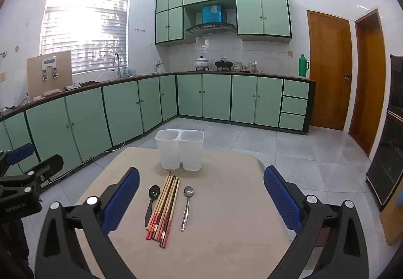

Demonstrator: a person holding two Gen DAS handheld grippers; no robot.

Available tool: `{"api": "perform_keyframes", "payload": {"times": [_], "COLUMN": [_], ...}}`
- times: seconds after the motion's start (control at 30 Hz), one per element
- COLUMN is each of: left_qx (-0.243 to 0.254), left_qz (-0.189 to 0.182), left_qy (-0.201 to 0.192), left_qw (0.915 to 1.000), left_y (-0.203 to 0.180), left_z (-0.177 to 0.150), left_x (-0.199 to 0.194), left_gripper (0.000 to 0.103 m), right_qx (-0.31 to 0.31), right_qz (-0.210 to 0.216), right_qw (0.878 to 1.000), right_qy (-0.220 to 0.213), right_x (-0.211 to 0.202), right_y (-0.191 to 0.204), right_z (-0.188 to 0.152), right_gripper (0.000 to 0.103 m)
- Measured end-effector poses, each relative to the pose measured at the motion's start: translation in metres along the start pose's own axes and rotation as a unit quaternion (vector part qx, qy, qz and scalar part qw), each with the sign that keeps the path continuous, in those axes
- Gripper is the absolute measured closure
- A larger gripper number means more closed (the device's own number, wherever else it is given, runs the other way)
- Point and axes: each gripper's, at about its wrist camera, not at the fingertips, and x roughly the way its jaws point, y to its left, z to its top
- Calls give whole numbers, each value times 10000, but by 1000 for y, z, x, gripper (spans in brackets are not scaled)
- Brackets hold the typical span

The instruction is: Organize utensils

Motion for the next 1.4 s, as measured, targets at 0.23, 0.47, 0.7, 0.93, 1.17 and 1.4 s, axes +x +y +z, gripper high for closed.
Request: {"api": "perform_keyframes", "payload": {"times": [0.23, 0.47, 0.7, 0.93, 1.17, 1.4], "left_qx": [-3, 14, -5, -10, -20, -24], "left_qz": [41, 51, 40, 39, 48, 47], "left_qy": [-22, -16, -39, -48, -36, -31], "left_qw": [10000, 10000, 10000, 10000, 10000, 10000], "left_y": [-1, 0, 2, 0, 1, 4], "left_z": [0, 4, 6, 3, 4, 3], "left_x": [-1, -1, -9, -5, -4, -4], "left_gripper": [5, 5, 5, 5, 5, 5], "right_qx": [-5, 11, 17, 12, 8, 6], "right_qz": [-2, 5, 8, 1, 7, 4], "right_qw": [10000, 10000, 10000, 10000, 10000, 10000], "right_qy": [-9, 3, 2, 3, 7, 8], "right_x": [-1, 3, 4, 4, 4, 4], "right_y": [0, 5, 5, 5, 4, 5], "right_z": [1, -1, -1, -1, -1, -1], "right_gripper": [6, 6, 6, 6, 6, 6]}}
